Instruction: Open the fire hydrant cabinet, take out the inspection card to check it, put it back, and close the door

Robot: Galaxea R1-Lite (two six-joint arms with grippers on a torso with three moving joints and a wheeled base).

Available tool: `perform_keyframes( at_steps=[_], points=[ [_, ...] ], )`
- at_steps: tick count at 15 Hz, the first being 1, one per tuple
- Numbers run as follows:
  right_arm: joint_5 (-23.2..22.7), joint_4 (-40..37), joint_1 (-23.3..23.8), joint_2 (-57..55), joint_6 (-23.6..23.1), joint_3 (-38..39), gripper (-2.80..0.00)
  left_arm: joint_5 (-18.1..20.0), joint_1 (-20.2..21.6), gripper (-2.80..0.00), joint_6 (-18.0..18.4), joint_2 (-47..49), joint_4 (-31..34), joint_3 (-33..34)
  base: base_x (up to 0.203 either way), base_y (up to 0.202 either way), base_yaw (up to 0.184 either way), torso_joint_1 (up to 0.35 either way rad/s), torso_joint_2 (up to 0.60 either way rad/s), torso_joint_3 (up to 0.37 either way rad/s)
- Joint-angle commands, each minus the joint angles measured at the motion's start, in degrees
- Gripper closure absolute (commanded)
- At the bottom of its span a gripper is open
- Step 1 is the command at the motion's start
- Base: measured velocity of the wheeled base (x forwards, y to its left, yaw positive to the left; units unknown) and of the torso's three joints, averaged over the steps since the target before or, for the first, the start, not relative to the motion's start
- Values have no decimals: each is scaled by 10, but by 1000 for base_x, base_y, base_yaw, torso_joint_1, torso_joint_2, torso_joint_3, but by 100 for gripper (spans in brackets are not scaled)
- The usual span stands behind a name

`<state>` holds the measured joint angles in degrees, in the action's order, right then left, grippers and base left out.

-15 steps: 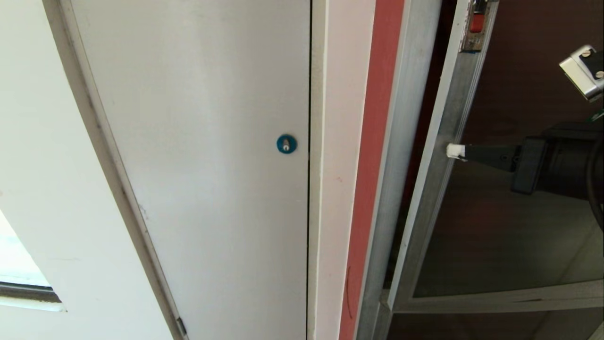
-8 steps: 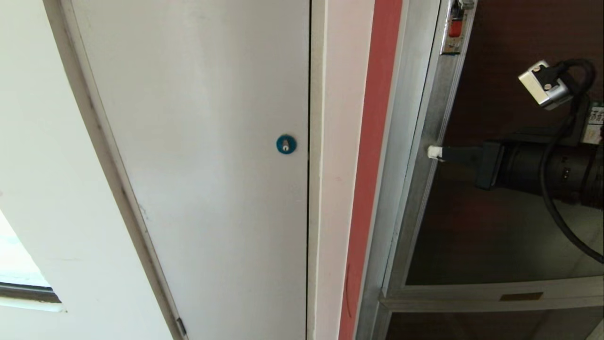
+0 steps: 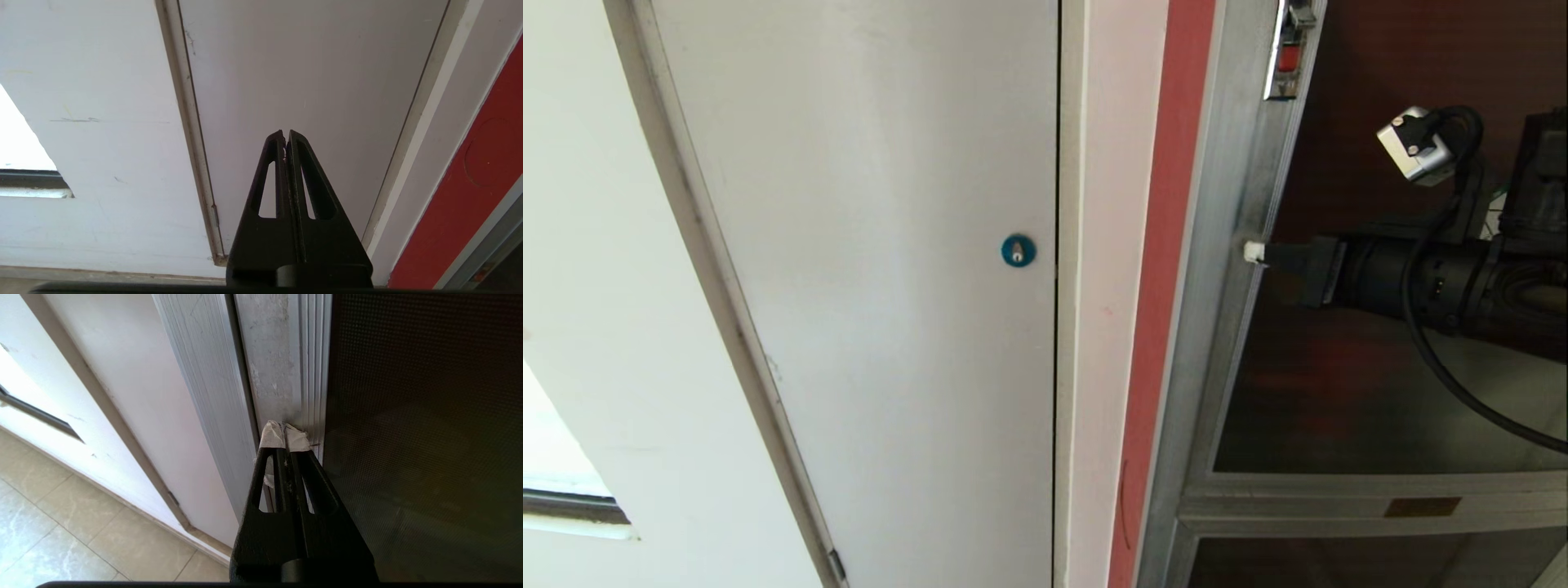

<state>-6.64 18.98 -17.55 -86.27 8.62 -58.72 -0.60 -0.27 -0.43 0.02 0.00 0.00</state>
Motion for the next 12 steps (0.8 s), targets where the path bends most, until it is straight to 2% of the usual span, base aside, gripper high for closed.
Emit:
perform_keyframes(
  at_steps=[1,5,10,12],
  points=[
    [3,3,0,-7,1,-3,0,0,0,0,0,1,0,0,0,0,0,0,0,0],
    [1,-8,-6,30,0,7,0,0,0,0,0,0,0,0,0,0,0,0,0,0],
    [-1,-40,-69,112,2,11,0,0,0,0,0,0,0,0,0,0,0,0,0,0],
    [-1,-37,-73,113,1,8,0,0,0,0,0,0,0,0,0,0,0,0,0,0]
  ],
)
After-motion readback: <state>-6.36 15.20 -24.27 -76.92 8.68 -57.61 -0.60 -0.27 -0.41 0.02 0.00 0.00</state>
